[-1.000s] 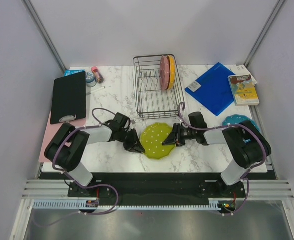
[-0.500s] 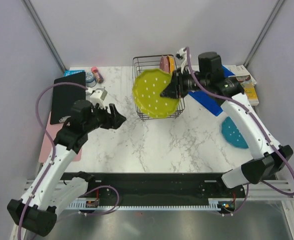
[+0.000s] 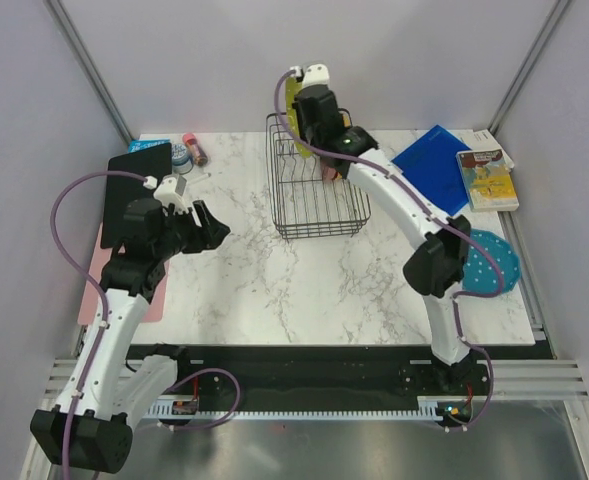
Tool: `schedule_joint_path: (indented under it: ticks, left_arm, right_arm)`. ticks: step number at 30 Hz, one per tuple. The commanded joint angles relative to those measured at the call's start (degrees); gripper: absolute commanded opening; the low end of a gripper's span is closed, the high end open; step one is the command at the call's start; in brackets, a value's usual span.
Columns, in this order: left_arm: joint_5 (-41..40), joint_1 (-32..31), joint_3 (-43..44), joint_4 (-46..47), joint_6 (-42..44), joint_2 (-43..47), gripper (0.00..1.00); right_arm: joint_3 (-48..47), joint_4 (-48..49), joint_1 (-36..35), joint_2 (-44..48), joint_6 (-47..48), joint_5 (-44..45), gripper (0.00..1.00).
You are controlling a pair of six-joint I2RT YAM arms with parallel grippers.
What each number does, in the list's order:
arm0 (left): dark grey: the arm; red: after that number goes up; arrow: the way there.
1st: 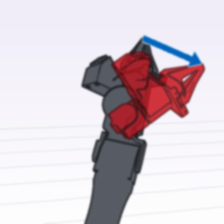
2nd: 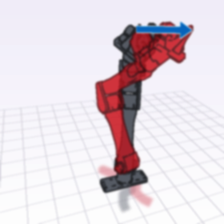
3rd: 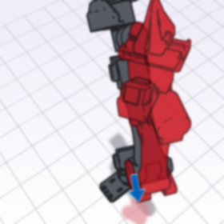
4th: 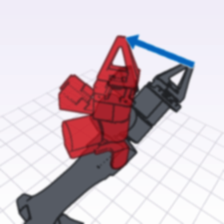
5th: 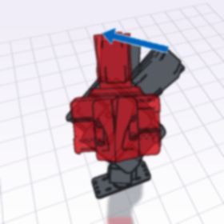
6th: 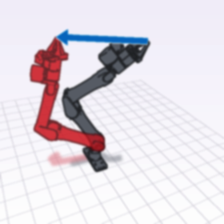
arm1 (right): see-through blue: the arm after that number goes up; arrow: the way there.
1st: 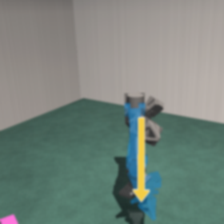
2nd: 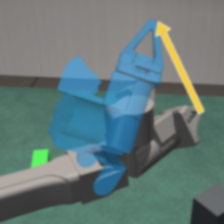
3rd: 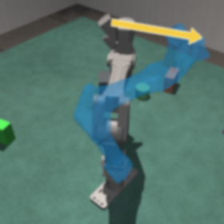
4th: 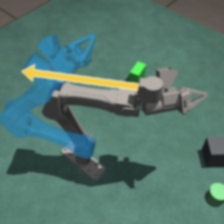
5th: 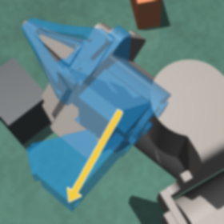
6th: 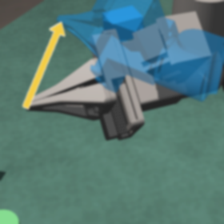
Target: Load the plates into the dish rack
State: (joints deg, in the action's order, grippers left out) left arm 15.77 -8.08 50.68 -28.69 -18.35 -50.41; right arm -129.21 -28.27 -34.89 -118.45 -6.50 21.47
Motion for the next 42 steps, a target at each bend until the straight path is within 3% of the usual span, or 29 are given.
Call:
schedule_joint_path:
  ticks: [1,2,3,5,12,20,42]
  left_arm:
    - [2.77,1.92,-1.54,0.21,-2.57,2.60,0.70]
    - [3.04,2.10,-1.63,0.30,-3.00,2.77,0.69]
    - [3.56,2.62,-2.07,0.21,-3.27,2.95,0.69]
    - [4.00,2.71,-2.16,0.30,-3.53,3.39,0.69]
    - [5.41,2.80,-2.86,0.12,-4.76,4.18,0.69]
    - [5.76,2.89,-3.13,0.12,-5.82,3.92,0.68]
    - [6.29,5.79,-5.15,0.65,-6.17,2.34,0.68]
  right_arm:
    - [-5.70,19.11,-5.88,-0.72,7.00,27.02,0.00]
    - [-5.70,24.61,-6.67,-2.73,10.07,33.74,0.00]
    - [-5.62,27.10,-7.90,-3.53,14.98,35.03,0.00]
    - [-5.70,29.40,-8.17,-4.94,16.26,35.22,0.00]
    - [-4.83,29.15,-7.91,-7.49,18.37,38.38,0.00]
    - [-5.09,23.18,-5.63,-9.77,15.12,33.99,0.00]
    - [-8.60,18.16,-1.32,-17.60,11.07,28.10,0.00]
